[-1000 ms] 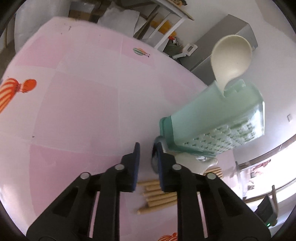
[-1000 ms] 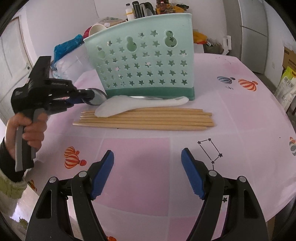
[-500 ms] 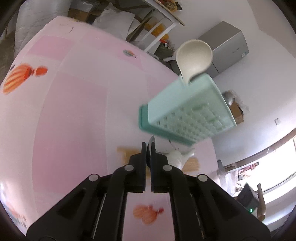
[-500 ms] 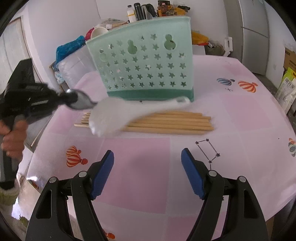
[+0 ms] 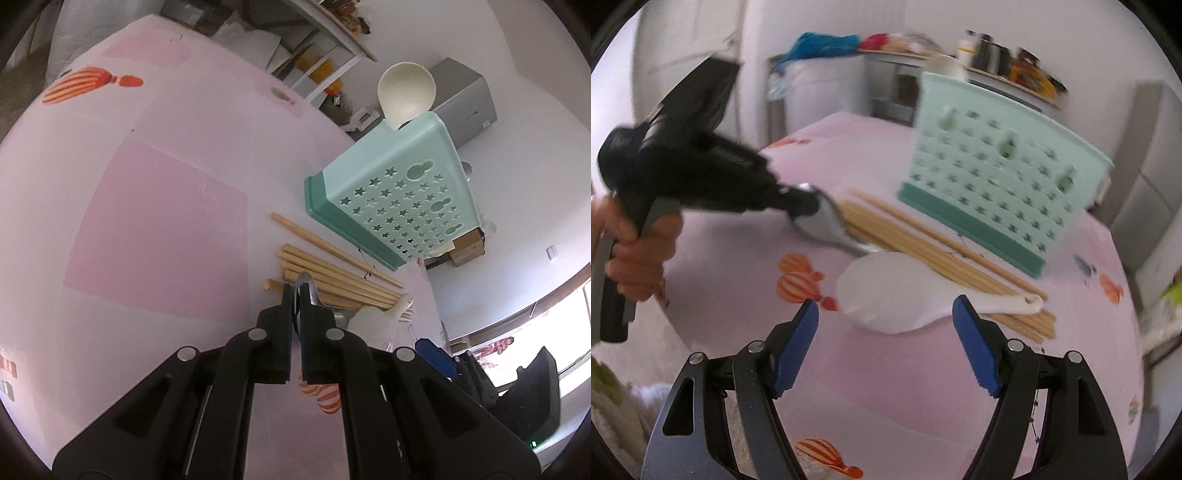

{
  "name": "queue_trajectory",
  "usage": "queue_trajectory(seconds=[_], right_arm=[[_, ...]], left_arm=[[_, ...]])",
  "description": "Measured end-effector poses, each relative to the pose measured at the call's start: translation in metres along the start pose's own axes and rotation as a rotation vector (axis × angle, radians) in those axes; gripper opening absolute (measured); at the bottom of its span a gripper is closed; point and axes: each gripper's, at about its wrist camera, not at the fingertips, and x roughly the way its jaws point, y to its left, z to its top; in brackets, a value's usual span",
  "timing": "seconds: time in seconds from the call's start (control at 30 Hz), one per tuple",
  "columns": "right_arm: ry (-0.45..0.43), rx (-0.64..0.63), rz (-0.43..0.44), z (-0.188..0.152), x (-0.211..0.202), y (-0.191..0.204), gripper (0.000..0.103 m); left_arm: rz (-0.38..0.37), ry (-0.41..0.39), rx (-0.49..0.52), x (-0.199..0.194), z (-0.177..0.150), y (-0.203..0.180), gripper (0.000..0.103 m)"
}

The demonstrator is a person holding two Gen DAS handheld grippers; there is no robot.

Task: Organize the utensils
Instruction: 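Hold the steel spoon in the left tool while the right tool closes on the white rice paddle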

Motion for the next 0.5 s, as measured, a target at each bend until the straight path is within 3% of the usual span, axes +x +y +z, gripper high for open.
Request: queue_trajectory(seconds=[0.2, 0.5], right_arm=[[0.017, -0.12, -0.034, 0.003, 0.008, 0.022, 0.073], [0.007, -0.155, -0.1, 0.012, 0.014, 0.035, 0.069]], left_arm=[[-0.03, -0.02, 0.0, 0.003, -0.003, 0.004, 0.003], [-0.019, -0.022, 0.014, 0.003, -0.007, 0.006, 0.004]])
